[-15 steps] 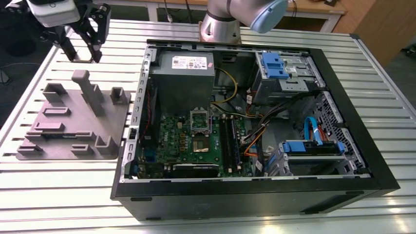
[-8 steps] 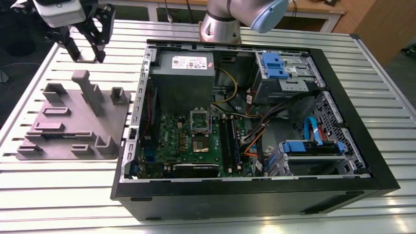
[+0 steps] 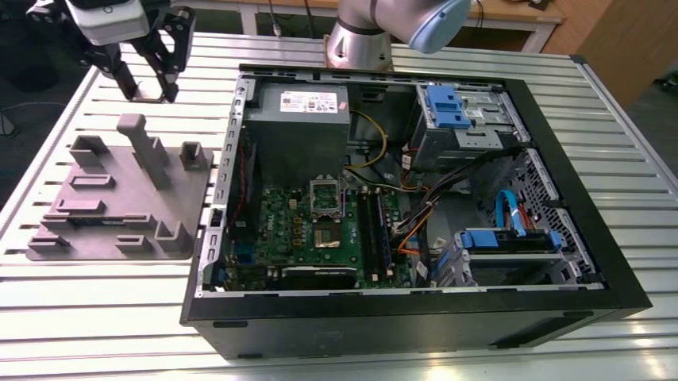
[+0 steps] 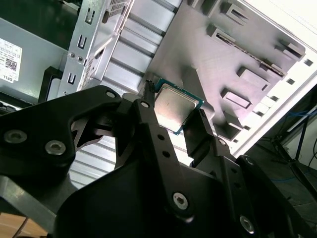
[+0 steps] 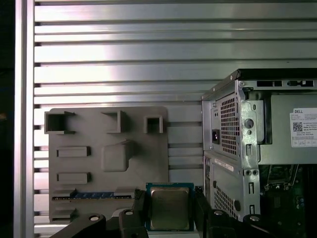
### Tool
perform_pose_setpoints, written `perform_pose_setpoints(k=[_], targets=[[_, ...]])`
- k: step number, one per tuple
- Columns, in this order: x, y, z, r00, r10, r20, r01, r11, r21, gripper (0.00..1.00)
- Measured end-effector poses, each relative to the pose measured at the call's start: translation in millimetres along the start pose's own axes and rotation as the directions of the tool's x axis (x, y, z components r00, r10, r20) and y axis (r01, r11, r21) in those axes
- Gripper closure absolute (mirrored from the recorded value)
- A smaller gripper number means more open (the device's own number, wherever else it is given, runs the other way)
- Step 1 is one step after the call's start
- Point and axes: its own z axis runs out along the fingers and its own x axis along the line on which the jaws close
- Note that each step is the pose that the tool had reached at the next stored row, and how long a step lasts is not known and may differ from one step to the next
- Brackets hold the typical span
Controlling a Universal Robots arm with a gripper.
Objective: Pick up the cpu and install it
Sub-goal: 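Pick up the cpu and move it towards the insertion slot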
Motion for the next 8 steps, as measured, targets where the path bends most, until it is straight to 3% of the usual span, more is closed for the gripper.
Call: perform_pose_setpoints(k=[8], targets=[[-6.5,0.3,0.1,1.0000,0.000,0.0000,0.000,1.0000,0.0001,0.53]])
